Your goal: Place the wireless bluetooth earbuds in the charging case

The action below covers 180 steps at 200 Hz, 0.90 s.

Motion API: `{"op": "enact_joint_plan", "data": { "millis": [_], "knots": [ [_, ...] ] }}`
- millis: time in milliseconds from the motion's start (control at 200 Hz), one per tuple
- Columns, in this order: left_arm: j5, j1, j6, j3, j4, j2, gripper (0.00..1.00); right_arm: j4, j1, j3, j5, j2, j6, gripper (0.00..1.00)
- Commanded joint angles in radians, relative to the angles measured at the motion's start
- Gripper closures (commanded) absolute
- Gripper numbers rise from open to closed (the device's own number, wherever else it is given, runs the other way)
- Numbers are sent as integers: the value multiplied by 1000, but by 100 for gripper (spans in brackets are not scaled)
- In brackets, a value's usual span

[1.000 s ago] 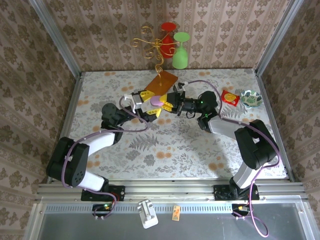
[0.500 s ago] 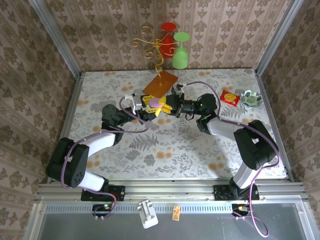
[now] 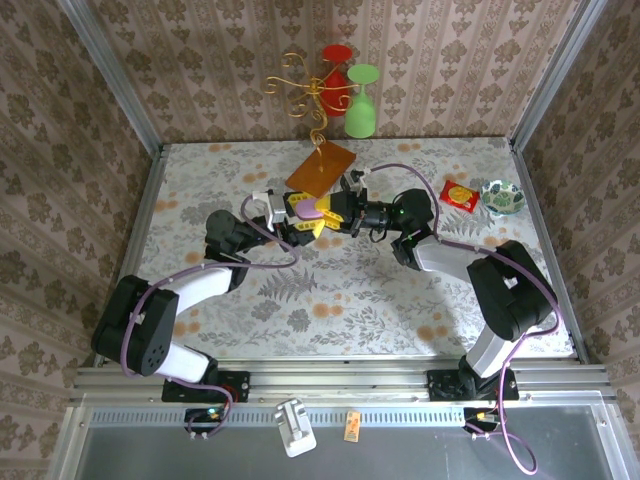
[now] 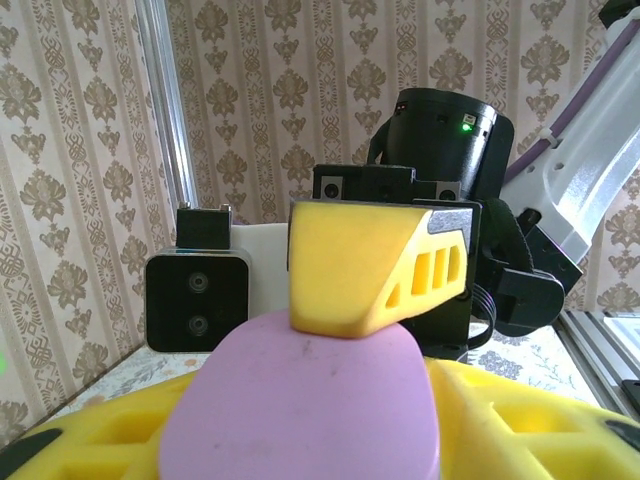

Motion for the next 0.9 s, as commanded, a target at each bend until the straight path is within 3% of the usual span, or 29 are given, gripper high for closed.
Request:
{"op": "enact_joint_plan", "data": {
  "millis": [0,85,165,275,570,895],
  "knots": [
    [76,-17,4,-4,38,-10,50,42,-1,-1,43,-33,2,93],
    [78,-18,8,-7,37,-11,48,45,-1,-5,47,-36,4,93],
    [76,-18,12,-12,37,-13,39,46,-2,-6,51,-46,4,93],
    [69,-18,19,-18,38,-21,37,45,-4,-6,52,-58,2,93],
    [61,-18,19,-24,38,-39,50,45,-5,-17,55,-53,1,93],
    [37,-16,19,-26,38,-74,45,45,-4,-26,57,-41,-3,93]
  ]
}}
